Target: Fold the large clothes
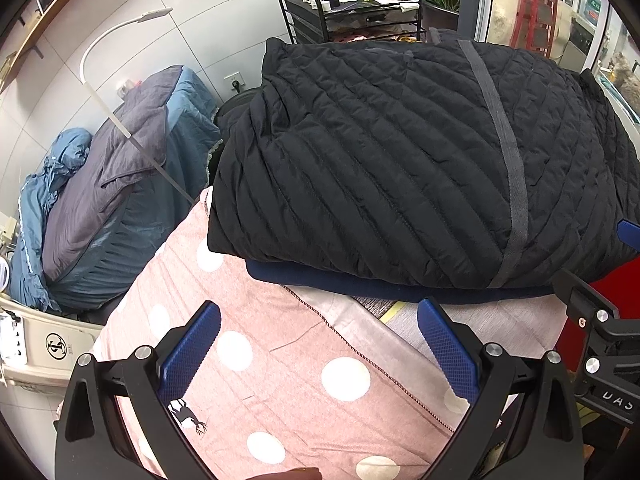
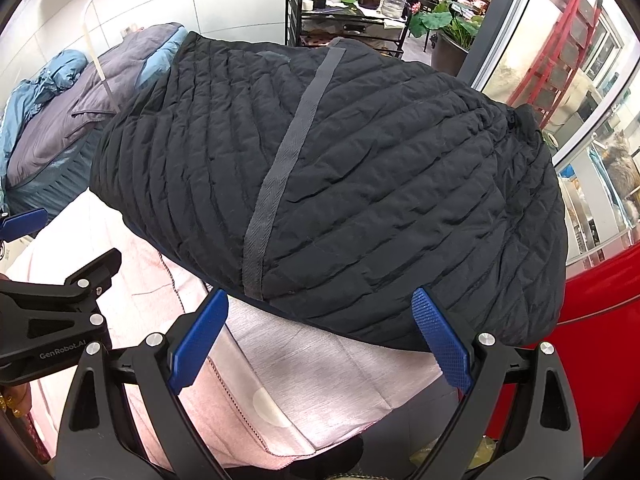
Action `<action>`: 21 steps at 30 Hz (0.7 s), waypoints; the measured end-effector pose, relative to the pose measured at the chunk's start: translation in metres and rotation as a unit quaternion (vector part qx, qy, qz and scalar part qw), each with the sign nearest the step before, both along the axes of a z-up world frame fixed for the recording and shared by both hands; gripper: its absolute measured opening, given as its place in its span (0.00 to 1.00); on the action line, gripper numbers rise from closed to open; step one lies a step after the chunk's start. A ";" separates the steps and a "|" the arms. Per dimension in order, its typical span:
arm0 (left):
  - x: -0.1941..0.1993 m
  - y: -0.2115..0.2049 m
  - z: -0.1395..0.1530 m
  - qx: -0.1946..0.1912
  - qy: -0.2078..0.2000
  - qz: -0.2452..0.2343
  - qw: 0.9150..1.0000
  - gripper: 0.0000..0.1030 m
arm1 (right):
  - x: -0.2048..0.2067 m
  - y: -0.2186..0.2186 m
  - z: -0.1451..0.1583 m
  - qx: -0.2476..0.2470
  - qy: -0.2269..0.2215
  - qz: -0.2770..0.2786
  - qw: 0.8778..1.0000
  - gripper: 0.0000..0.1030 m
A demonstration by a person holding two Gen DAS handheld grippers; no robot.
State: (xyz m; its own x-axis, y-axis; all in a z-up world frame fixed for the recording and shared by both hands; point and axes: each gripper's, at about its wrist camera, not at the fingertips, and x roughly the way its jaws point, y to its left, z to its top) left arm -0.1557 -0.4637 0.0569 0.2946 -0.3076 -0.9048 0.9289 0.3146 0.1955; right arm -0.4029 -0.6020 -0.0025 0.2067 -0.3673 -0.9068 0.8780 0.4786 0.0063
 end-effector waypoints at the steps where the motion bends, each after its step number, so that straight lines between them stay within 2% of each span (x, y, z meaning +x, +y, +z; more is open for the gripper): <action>1: 0.000 0.000 0.000 0.000 0.000 0.000 1.000 0.94 | 0.000 0.000 0.000 0.000 0.001 0.000 1.000 0.89; 15: -0.005 -0.004 -0.001 -0.001 0.005 -0.004 1.000 0.94 | -0.001 -0.001 0.003 -0.003 0.002 0.000 1.000 0.89; 21: -0.002 0.002 0.004 -0.032 0.012 0.006 0.999 0.94 | 0.002 0.000 -0.001 -0.001 0.003 0.003 1.000 0.89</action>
